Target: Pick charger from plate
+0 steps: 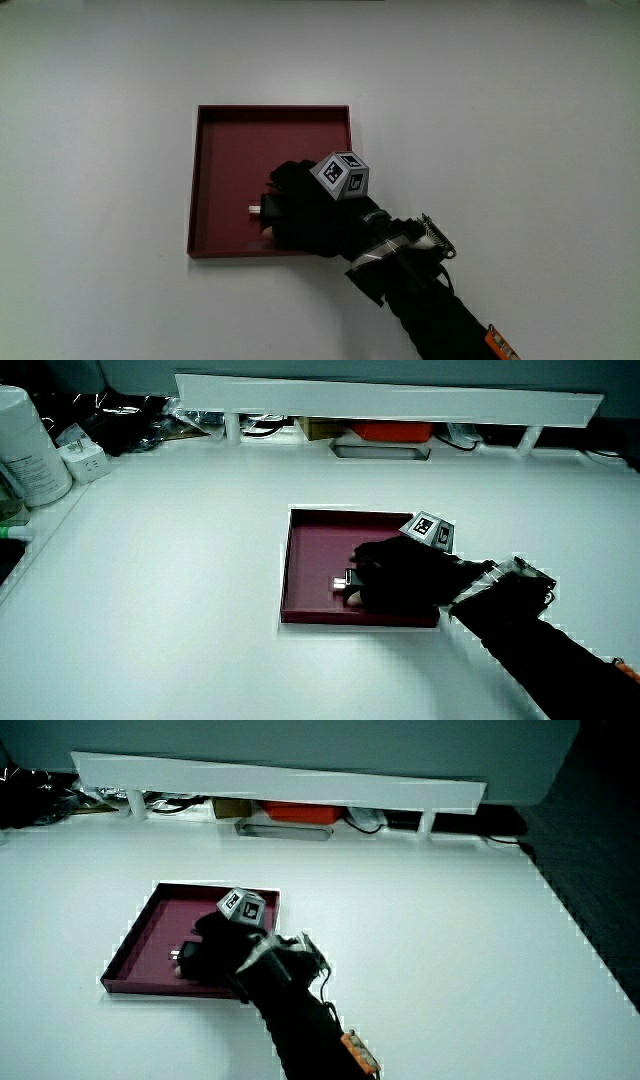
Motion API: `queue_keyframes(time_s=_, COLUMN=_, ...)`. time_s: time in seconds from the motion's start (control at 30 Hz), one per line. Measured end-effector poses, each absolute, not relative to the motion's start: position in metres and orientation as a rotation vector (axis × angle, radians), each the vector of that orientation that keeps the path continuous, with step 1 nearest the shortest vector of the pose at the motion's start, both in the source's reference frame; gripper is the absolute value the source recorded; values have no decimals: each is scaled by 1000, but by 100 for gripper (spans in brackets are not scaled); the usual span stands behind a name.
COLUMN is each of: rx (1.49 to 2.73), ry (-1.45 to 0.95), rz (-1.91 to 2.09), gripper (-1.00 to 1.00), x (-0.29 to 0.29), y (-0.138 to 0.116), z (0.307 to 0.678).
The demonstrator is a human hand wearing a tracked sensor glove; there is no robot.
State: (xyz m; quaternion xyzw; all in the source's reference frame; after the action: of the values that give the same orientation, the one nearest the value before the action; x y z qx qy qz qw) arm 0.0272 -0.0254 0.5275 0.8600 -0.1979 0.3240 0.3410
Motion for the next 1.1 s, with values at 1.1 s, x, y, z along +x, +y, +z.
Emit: queue_keyframes(time_s=1.1, rx=2295, ry=-615, rz=903, gripper=100, x=51, y=-35, z=487)
